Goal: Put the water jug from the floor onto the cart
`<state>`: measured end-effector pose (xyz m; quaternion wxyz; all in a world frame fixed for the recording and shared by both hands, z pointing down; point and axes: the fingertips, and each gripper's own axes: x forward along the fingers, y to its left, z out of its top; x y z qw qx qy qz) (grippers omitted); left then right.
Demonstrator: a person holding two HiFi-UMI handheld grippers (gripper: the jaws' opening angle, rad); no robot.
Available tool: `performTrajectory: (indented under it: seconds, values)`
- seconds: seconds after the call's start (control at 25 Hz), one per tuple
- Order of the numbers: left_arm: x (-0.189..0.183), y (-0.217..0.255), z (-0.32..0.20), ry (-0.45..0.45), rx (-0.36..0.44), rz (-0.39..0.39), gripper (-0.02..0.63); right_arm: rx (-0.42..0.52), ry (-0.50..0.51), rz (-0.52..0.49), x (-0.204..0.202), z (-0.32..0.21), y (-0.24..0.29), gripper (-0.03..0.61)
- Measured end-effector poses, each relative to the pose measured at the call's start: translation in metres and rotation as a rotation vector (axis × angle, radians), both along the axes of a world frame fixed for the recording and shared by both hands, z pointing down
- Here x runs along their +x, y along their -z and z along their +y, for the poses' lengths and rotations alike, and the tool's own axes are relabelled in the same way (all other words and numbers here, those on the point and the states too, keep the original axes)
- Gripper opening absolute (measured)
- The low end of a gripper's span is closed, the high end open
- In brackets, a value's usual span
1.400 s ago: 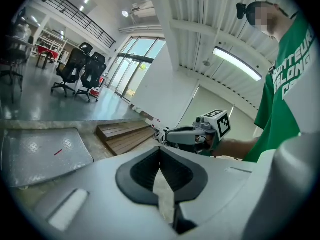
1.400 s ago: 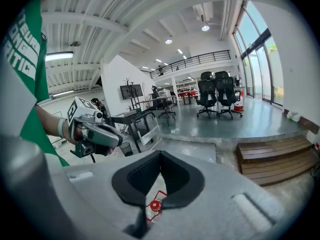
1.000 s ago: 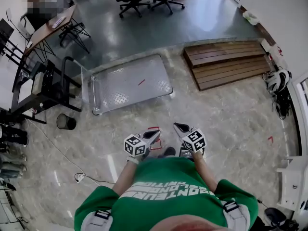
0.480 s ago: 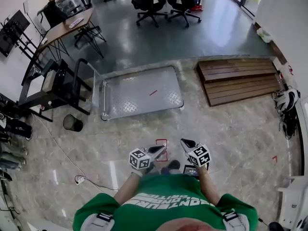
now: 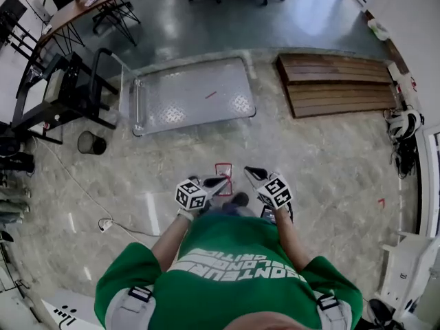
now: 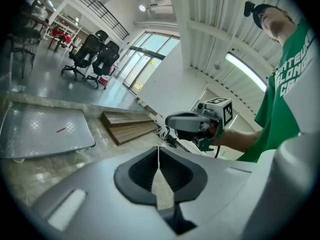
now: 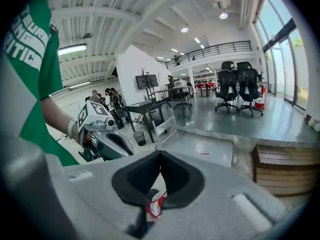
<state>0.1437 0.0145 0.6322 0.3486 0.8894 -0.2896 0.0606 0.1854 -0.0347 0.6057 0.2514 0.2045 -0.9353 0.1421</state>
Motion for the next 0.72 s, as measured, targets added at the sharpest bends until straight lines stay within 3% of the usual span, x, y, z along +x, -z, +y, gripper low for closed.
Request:
performTrajectory:
  seconds: [0.2,0.44,0.72]
  values:
    - [-0.012,-0.010,0.006,0.019,-0.040,-0.059,0.023,-0.016,0.024,0.004,-0.012,0.007,0.015,-0.009]
    - [0.003,-0.032,0.029,0.022,-0.030,-0.040,0.058,-0.117,0.044,0.044,0.009,0.053,-0.014,-0.009]
    - [0.006,-0.087,0.021,0.011,-0.025,-0.155,0.113,-0.148,0.003,0.068,0.026,0.054,-0.028,-0.008]
